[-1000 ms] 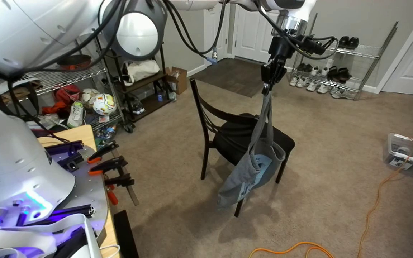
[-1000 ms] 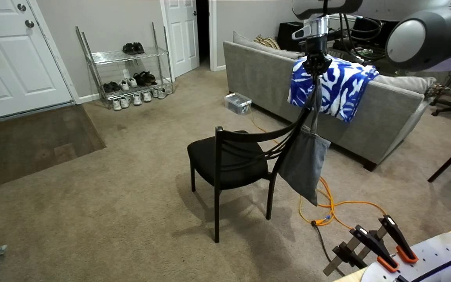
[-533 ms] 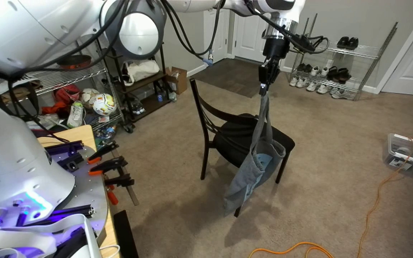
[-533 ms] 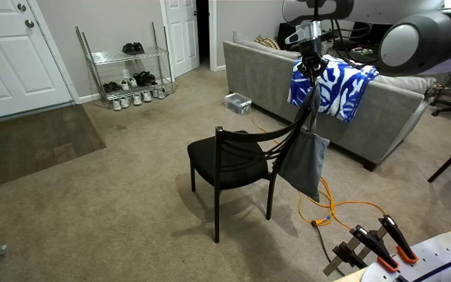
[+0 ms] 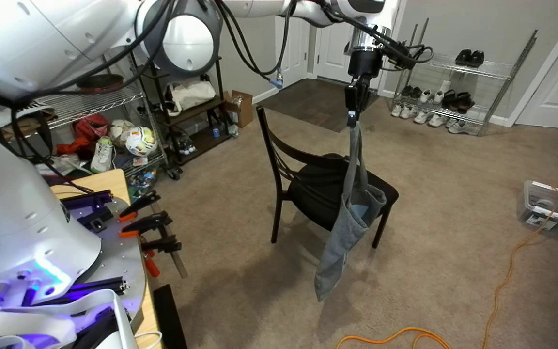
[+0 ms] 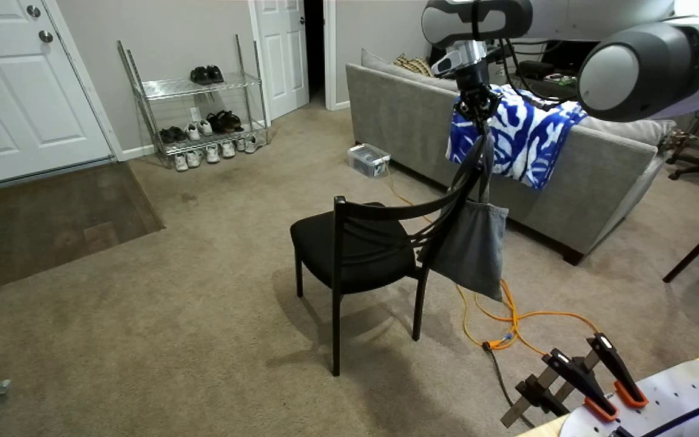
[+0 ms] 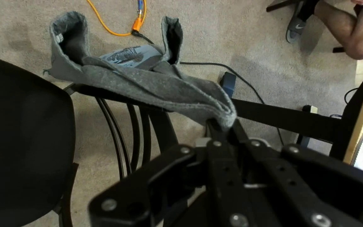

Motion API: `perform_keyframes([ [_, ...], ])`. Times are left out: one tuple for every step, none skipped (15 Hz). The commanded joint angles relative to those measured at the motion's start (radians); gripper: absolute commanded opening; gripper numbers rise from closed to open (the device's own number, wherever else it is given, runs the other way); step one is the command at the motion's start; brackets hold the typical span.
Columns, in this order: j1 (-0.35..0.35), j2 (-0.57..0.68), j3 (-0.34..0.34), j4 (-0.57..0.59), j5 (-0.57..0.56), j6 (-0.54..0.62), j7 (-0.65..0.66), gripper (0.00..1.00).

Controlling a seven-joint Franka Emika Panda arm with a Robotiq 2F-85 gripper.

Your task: Move the bag to the right side of the chair

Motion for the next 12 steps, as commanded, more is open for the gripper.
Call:
perform_keyframes([
  [0.038, 0.002, -0.030, -0.004, -0.053, -0.032, -0.036, 0.02],
  [0.047, 0.003, -0.031, -0.007, -0.062, -0.040, -0.037, 0.02],
  [0.059, 0.007, -0.033, -0.012, -0.071, -0.044, -0.041, 0.02],
  [0.070, 0.009, -0.039, -0.013, -0.079, -0.052, -0.044, 0.02],
  [0.080, 0.012, -0.041, -0.016, -0.088, -0.059, -0.049, 0.02],
  [0.089, 0.015, -0.043, -0.016, -0.098, -0.065, -0.051, 0.02],
  [0.096, 0.020, -0.047, -0.016, -0.103, -0.070, -0.050, 0.02],
  [0.102, 0.025, -0.050, -0.015, -0.108, -0.076, -0.049, 0.02],
  [0.106, 0.030, -0.052, -0.013, -0.111, -0.079, -0.043, 0.02],
  [0.109, 0.034, -0.054, -0.010, -0.114, -0.077, -0.038, 0.02],
  [0.111, 0.038, -0.057, -0.009, -0.117, -0.076, -0.034, 0.02],
  [0.112, 0.041, -0.059, -0.008, -0.118, -0.076, -0.032, 0.02],
])
